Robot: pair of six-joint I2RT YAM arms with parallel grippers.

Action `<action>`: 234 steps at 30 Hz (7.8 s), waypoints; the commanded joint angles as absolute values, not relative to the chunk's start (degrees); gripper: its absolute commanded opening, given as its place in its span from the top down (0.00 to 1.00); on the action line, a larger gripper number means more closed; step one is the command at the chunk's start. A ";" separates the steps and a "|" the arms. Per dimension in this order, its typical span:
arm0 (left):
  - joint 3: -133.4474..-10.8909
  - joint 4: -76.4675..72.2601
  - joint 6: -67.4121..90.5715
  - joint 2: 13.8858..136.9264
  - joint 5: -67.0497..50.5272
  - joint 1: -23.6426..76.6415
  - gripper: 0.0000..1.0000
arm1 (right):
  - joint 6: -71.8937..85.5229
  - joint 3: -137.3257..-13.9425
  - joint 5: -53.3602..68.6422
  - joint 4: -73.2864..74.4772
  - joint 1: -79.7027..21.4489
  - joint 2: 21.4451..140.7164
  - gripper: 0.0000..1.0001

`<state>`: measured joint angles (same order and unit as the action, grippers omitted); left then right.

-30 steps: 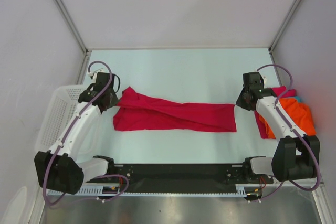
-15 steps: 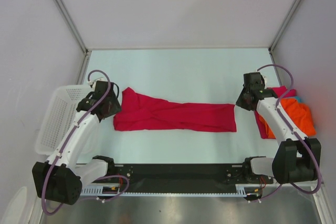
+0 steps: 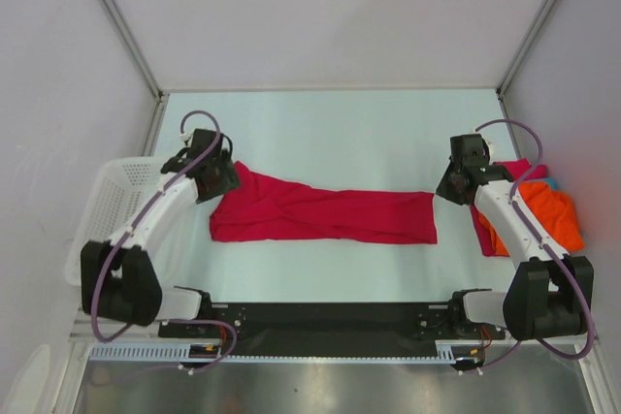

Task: Fold and stack the t-shirts
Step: Fold the other side of the tshirt into a rectangle, then rotate the tshirt 90 degrees

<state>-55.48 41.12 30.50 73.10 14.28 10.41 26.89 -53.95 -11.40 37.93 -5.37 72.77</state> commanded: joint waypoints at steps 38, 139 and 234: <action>-62.05 31.11 24.70 93.60 -2.55 19.86 0.51 | 26.98 -54.14 -12.39 39.55 -5.10 70.75 0.75; -49.03 34.28 41.49 68.89 7.82 29.62 0.38 | 28.83 -54.49 -13.09 40.87 -9.14 67.85 0.75; -31.74 31.72 45.96 62.06 -1.67 19.77 0.43 | 26.63 -49.22 -10.90 37.97 -5.80 68.64 0.76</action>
